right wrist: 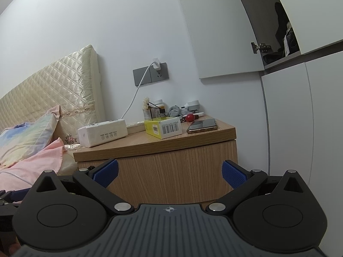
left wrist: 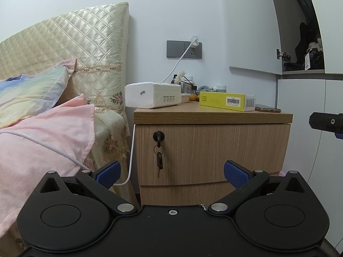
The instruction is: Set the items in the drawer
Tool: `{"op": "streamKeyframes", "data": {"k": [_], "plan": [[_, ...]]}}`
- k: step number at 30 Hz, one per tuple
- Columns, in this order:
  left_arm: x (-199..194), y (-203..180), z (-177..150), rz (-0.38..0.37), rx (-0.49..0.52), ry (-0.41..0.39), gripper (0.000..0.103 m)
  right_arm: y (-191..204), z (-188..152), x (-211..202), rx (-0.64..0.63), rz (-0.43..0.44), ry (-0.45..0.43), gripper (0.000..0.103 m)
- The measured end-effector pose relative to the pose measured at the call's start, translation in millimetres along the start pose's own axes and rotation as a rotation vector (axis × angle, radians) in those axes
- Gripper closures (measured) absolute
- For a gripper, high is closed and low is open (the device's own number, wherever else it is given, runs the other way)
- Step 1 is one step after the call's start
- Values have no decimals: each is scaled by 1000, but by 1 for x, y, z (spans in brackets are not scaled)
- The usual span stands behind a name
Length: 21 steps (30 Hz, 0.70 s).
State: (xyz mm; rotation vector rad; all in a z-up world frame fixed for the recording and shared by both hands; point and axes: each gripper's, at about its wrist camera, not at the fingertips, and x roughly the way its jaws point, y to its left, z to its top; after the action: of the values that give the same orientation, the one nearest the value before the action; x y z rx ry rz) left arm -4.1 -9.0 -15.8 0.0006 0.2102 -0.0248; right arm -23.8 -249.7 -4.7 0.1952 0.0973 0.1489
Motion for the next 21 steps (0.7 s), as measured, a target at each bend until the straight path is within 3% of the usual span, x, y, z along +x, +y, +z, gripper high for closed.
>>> {"op": "streamKeyframes", "data": {"k": [8, 15, 21], "plan": [[0, -6, -1, -1, 13, -19, 1, -17, 7, -17, 57, -3, -37, 0], [-4, 2, -4, 0, -35, -12, 1, -23, 8, -23, 53, -13, -39, 0], [-6, 0, -10, 7, -16, -15, 1, -24, 8, -23, 28, -14, -38, 0]]}}
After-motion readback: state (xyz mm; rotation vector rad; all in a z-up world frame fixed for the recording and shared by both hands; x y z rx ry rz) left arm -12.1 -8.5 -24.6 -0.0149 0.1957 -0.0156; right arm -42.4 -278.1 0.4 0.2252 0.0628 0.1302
